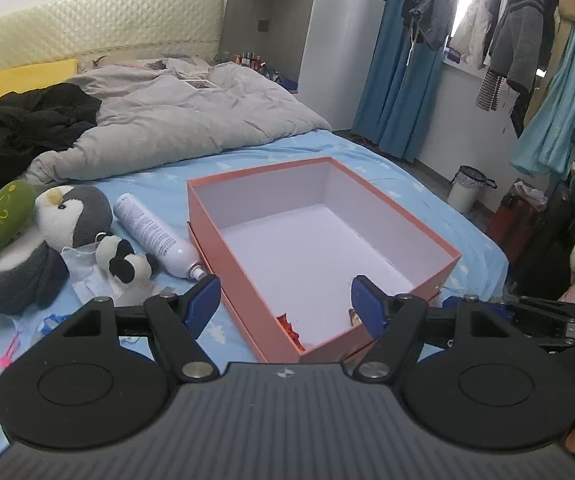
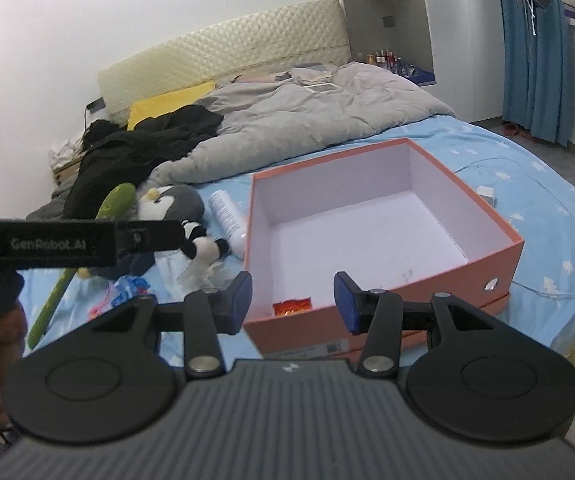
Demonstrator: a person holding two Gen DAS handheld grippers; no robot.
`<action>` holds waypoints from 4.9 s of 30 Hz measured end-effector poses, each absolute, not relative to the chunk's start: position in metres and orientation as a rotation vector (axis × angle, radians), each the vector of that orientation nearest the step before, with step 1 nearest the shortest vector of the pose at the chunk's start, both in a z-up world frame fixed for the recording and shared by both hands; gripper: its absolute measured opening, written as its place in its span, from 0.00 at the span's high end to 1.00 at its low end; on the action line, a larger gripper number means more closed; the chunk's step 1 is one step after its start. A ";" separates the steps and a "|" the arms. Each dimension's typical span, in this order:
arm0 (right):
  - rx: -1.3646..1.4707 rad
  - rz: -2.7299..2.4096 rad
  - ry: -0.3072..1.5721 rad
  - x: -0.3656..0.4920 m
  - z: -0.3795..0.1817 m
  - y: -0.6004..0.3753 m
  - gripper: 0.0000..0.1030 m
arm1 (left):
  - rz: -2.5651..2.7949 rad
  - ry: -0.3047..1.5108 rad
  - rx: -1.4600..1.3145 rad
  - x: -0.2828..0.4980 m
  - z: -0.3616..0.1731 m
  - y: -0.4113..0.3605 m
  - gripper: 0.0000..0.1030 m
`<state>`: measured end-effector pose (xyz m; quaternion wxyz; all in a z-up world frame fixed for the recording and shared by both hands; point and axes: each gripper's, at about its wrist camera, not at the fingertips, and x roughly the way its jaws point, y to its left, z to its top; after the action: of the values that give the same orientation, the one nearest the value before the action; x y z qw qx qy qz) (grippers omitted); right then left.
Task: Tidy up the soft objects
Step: 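Move both tools back toward the remaining items on the bed, then grasp the pink feathered toy with the left tool while the right tool grasps the blue bag, then carry the pink toy and blue bag over the pink box with both tools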
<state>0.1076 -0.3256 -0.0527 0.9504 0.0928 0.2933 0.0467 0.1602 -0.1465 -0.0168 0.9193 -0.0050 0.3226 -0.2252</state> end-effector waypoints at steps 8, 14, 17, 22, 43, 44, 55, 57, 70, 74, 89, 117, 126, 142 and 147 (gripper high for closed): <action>0.203 0.124 0.598 0.081 -0.054 -0.308 0.53 | -0.421 0.674 -0.078 0.118 -0.018 -0.105 0.25; 0.137 0.173 0.628 0.069 -0.060 -0.285 0.53 | -0.356 0.686 -0.104 0.094 -0.025 -0.069 0.25; 0.090 0.200 0.627 0.065 -0.061 -0.270 0.53 | -0.307 0.667 -0.100 0.086 -0.027 -0.054 0.25; 0.115 0.260 0.647 0.062 -0.061 -0.250 0.53 | -0.261 0.649 -0.120 0.071 -0.024 -0.024 0.25; 0.095 0.433 0.734 0.072 -0.083 -0.164 0.53 | -0.097 0.711 -0.233 0.055 -0.063 0.060 0.25; 0.092 0.436 0.741 0.075 -0.086 -0.162 0.53 | -0.089 0.718 -0.236 0.059 -0.068 0.062 0.25; 0.087 0.460 0.824 0.131 -0.120 -0.146 0.53 | 0.012 0.791 -0.291 0.127 -0.128 0.094 0.25; 0.076 0.472 0.831 0.144 -0.125 -0.140 0.53 | 0.026 0.795 -0.283 0.142 -0.139 0.097 0.25; 0.037 0.477 0.856 0.232 -0.170 -0.107 0.32 | 0.075 0.849 -0.312 0.226 -0.199 0.122 0.26; 0.018 0.487 0.858 0.252 -0.186 -0.098 0.32 | 0.092 0.825 -0.297 0.242 -0.209 0.125 0.26; -0.026 0.521 0.874 0.281 -0.226 -0.073 0.40 | 0.156 0.807 -0.249 0.263 -0.241 0.125 0.54; 0.026 0.405 0.759 0.207 -0.155 -0.117 0.72 | 0.073 0.706 -0.226 0.179 -0.149 0.079 0.61; 0.057 0.362 0.690 0.173 -0.110 -0.143 0.72 | -0.009 0.678 -0.214 0.151 -0.109 0.039 0.61; 0.125 0.199 0.603 0.138 -0.072 -0.213 0.72 | -0.243 0.619 -0.176 0.142 -0.062 -0.046 0.61; 0.138 0.117 0.594 0.122 -0.068 -0.241 0.72 | -0.323 0.634 -0.158 0.142 -0.061 -0.081 0.61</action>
<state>0.1224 -0.2410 -0.0676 0.9522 0.0678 0.2922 0.0576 0.1417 -0.0806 -0.0608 0.9344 -0.0772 0.3100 -0.1578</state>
